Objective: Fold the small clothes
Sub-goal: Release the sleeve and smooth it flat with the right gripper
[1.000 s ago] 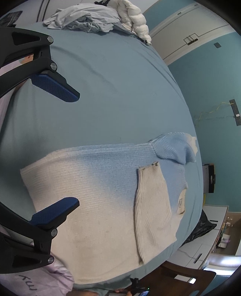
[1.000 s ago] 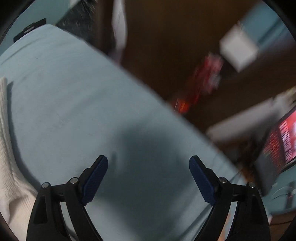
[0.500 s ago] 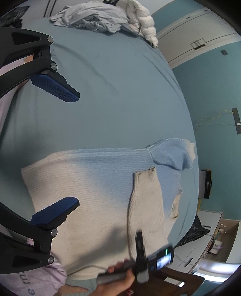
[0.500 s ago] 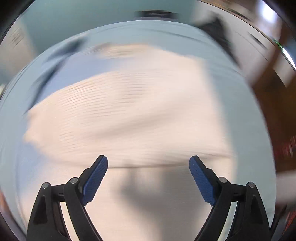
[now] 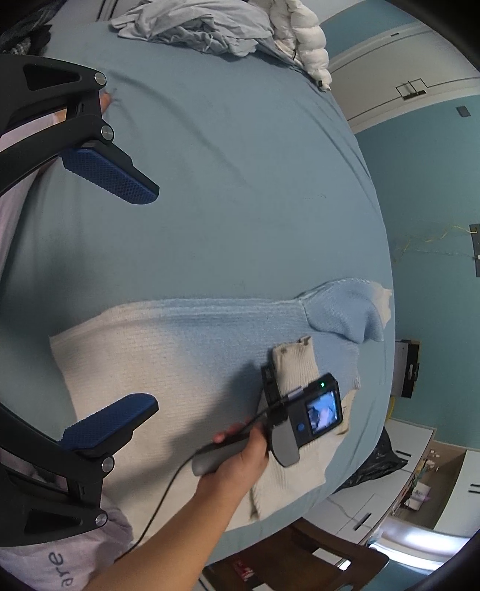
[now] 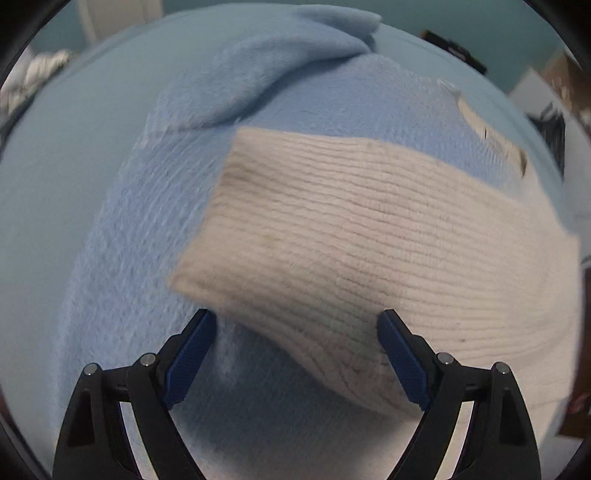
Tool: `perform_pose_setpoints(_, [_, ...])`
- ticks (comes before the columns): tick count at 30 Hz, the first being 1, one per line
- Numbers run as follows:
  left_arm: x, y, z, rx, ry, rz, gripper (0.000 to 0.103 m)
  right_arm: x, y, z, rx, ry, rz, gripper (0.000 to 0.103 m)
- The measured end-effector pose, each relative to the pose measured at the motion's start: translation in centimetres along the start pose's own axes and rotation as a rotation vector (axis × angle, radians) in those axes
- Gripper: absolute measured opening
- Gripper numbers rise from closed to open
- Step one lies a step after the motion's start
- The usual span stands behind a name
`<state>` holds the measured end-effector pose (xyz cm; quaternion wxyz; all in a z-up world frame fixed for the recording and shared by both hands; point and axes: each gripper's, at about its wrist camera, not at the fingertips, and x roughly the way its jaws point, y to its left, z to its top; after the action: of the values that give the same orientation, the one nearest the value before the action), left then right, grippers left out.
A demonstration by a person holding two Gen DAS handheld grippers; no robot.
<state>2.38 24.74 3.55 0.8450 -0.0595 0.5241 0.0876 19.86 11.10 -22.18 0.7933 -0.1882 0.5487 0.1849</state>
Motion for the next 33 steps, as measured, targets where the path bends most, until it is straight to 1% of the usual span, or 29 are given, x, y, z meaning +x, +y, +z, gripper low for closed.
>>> perform_pose_setpoints(1, [0.2, 0.2, 0.0, -0.006, 0.003, 0.002, 0.103, -0.8, -1.2, -0.2, 0.010, -0.016, -0.007, 0.046])
perform_pose_setpoints(3, [0.4, 0.6, 0.1, -0.026, 0.011, -0.001, 0.103, -1.5, -1.8, -0.1, -0.004, -0.019, -0.059, 0.010])
perform_pose_setpoints(4, [0.5, 0.8, 0.0, -0.042, 0.017, -0.005, 0.103, -2.4, -2.9, 0.0, 0.061, -0.032, -0.033, 0.009])
perform_pose_setpoints(5, [0.6, 0.9, 0.1, -0.051, 0.022, -0.008, 0.103, -3.9, -4.5, 0.3, 0.171, -0.079, 0.032, 0.009])
perform_pose_setpoints(7, [0.9, 1.1, 0.2, -0.069, 0.038, -0.011, 0.103, -6.3, -6.6, 0.6, 0.318, -0.161, 0.085, 0.009])
perform_pose_setpoints(8, [0.9, 1.1, 0.2, -0.074, 0.044, -0.014, 0.103, -7.4, -7.4, 1.0, 0.380, -0.190, 0.128, 0.009])
perform_pose_setpoints(10, [1.2, 1.0, 0.3, -0.079, 0.061, -0.028, 0.103, -8.2, -8.3, 1.9, 0.450, -0.203, 0.210, 0.011])
perform_pose_setpoints(11, [1.4, 0.7, 0.3, -0.079, 0.070, -0.038, 0.103, -9.0, -6.1, 1.4, 0.472, -0.191, 0.251, 0.013])
perform_pose_setpoints(12, [1.4, 0.5, 0.4, -0.077, 0.073, -0.045, 0.103, -8.5, -6.3, 1.1, 0.498, -0.165, 0.312, 0.022])
perform_pose_setpoints(13, [1.4, 0.3, 0.4, -0.072, 0.071, -0.049, 0.103, -6.8, -6.6, 2.1, 0.520, -0.120, 0.387, 0.038])
perform_pose_setpoints(14, [1.3, 0.1, 0.4, -0.061, 0.066, -0.049, 0.103, -5.8, -6.7, 2.0, 0.539, -0.075, 0.444, 0.049])
perform_pose_setpoints(15, [1.2, -0.2, 0.4, -0.050, 0.063, -0.047, 0.103, -4.4, -6.4, 1.2, 0.560, -0.008, 0.518, 0.067])
perform_pose_setpoints(16, [1.2, -0.4, 0.3, -0.036, 0.059, -0.042, 0.103, -3.3, -5.7, 1.1, 0.563, 0.029, 0.563, 0.071])
perform_pose_setpoints(17, [1.2, -0.6, 0.2, -0.028, 0.057, -0.038, 0.103, -2.8, -5.5, 0.6, 0.552, 0.063, 0.595, 0.071])
perform_pose_setpoints(18, [1.2, -0.7, 0.1, -0.021, 0.057, -0.035, 0.103, -2.8, -5.4, 0.2, 0.526, 0.080, 0.596, 0.071])
perform_pose_setpoints(19, [1.1, -0.7, 0.0, -0.012, 0.058, -0.033, 0.103, -3.4, -5.8, -0.4, 0.483, 0.068, 0.550, 0.071])
perform_pose_setpoints(21, [1.0, -0.6, -0.1, -0.007, 0.055, -0.032, 0.103, -4.7, -7.5, -0.6, 0.435, 0.029, 0.472, 0.071])
perform_pose_setpoints(23, [0.9, -0.4, 0.0, -0.014, 0.049, -0.026, 0.103, -4.6, -11.9, 0.6, 0.416, -0.025, 0.385, 0.071])
perform_pose_setpoints(24, [1.1, -0.4, 0.2, -0.018, 0.048, -0.025, 0.103, -5.0, -14.0, 0.1, 0.419, -0.055, 0.318, 0.071])
perform_pose_setpoints(26, [1.2, -0.3, 0.3, -0.028, 0.052, -0.028, 0.103, -5.5, -18.9, -1.5, 0.433, -0.094, 0.104, 0.072])
perform_pose_setpoints(28, [1.3, -0.3, 0.1, -0.030, 0.055, -0.026, 0.103, -5.2, -22.7, -3.3, 0.473, -0.086, -0.044, 0.072])
perform_pose_setpoints(29, [1.4, -0.5, 0.2, -0.024, 0.056, -0.023, 0.103, -4.7, -24.8, -4.4, 0.507, -0.074, -0.080, 0.072])
perform_pose_setpoints(30, [1.5, -0.6, 0.1, -0.018, 0.058, -0.019, 0.103, -4.2, -26.8, -5.6, 0.550, -0.061, -0.088, 0.072])
perform_pose_setpoints(31, [1.6, -0.8, 0.1, -0.011, 0.060, -0.011, 0.103, -3.4, -29.1, -7.1, 0.620, -0.048, -0.082, 0.072])
perform_pose_setpoints(32, [1.6, -0.9, 0.1, -0.008, 0.062, -0.009, 0.103, -2.8, -30.2, -7.9, 0.667, -0.035, -0.078, 0.072])
perform_pose_setpoints(33, [1.7, -1.0, 0.1, -0.006, 0.065, -0.008, 0.103, -1.4, -31.8, -9.2, 0.727, 0.005, -0.068, 0.072])
